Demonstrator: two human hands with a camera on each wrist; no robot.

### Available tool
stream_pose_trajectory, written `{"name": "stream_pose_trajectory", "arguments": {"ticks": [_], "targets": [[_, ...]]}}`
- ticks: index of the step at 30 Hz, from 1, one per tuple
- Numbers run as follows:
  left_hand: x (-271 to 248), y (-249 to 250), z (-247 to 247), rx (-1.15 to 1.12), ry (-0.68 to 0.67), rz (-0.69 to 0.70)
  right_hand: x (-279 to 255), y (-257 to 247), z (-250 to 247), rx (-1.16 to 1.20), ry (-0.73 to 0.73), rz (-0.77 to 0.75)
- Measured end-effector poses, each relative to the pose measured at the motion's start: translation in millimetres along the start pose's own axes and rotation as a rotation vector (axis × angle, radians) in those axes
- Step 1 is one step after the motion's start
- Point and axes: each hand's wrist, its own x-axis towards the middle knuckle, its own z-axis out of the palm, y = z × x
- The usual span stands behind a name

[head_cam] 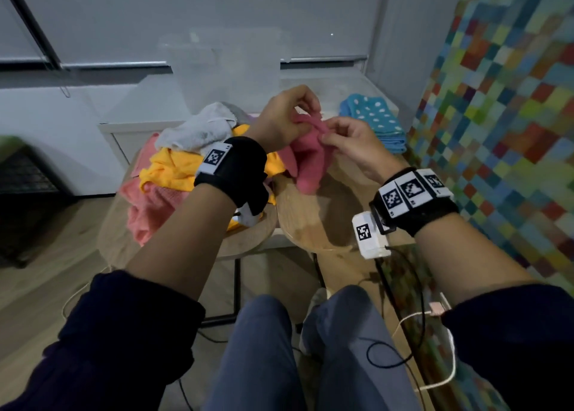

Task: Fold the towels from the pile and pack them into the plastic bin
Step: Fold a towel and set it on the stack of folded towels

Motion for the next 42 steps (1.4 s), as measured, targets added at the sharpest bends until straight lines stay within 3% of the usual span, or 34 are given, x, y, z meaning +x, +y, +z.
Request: {"name": "stream_pose_trajectory", "arguments": {"ticks": [4,8,10,13,15,19,21,24,27,29,31,36,39,42], "targets": [[-6,13,10,-0.030,-0.004,-0.085,-11,-10,-20,-0.061,0.083,-0.018],[-18,-4,25,0.314,-0.167,-0.259,-15,-11,-50,0.040,0.269,0.003],[-30,-15,35,0.432,-0.203,-0.338,-20,-5,-63,-0.020,0.314,0.014],[-46,-29,45,0.352,-0.133,-0.367,-30,12,-84,-0.143,0.329,0.095],[-51,-33,42,0.216,-0.038,-0.327,-35,24,-97,-0.107,0.260,0.176],[-43,-28,28,0.159,0.081,-0.299,-38,32,-112,0.075,0.124,0.271],[-35,-24,20,0.180,0.101,-0.209,-36,28,-113,-0.038,0.071,0.266],[-21,-21,9,0.248,0.163,-0.229,-36,22,-108,-0.352,-0.131,0.283],[-16,-33,-1,0.315,0.210,-0.240,-31,23,-102,-0.334,-0.175,0.263],[-19,-41,-9,0.341,0.279,-0.255,-26,28,-104,-0.229,-0.107,0.242],[-21,-48,-18,0.345,0.338,-0.271,-21,34,-107,-0.312,-0.056,0.219],[-19,-52,-17,0.354,0.387,-0.286,-7,45,-104,-1.107,-0.028,0.176],[-12,-48,-20,0.255,0.497,-0.313,-1,40,-110,-1.241,0.268,0.137],[0,-46,-39,0.208,0.621,-0.262,7,18,-120,-1.176,0.612,-0.045]]}}
